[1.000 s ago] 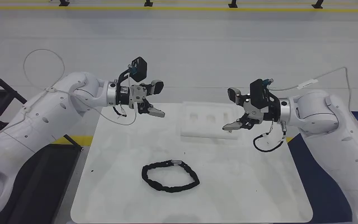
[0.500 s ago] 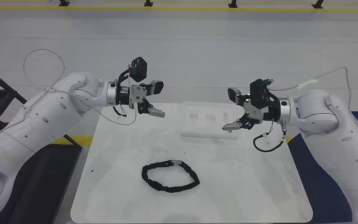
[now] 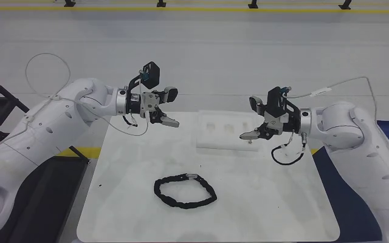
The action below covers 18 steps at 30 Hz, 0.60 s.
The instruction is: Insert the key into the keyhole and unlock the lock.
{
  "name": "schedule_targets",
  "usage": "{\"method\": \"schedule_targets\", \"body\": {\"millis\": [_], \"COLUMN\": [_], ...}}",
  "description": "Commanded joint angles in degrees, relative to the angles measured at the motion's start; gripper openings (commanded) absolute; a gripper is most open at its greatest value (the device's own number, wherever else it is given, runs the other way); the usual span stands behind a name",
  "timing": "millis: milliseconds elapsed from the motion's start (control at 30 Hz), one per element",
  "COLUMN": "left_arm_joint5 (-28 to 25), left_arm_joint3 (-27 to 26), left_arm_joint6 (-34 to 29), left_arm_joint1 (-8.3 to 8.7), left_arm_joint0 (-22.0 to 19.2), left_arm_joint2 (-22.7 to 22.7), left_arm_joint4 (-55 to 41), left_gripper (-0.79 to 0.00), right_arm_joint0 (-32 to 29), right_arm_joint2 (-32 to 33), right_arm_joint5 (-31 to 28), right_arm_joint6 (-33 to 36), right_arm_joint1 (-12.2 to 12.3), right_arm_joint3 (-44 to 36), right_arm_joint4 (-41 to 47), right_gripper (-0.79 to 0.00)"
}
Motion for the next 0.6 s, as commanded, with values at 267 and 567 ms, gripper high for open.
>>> {"method": "schedule_targets", "body": {"millis": [267,567], "left_arm_joint5": [0.0,0.0], "left_arm_joint3": [0.0,0.0], "left_arm_joint6": [0.0,0.0], "left_arm_joint1": [0.0,0.0], "left_arm_joint0": [0.0,0.0], "left_arm_joint2": [0.0,0.0], "left_arm_joint4": [0.0,0.0], "left_gripper": [0.0,0.0], "right_arm_joint0": [0.1,2.6], "right_arm_joint2": [-3.6,-7.7], "right_arm_joint5": [3.0,8.6], "right_arm_joint6": [-1.9,0.8], "right_arm_joint1": [-1.3,-3.0], "right_arm_joint3": [8.8,14.6], "right_arm_joint4": [0.6,0.7], "right_gripper": [0.0,0.0]}}
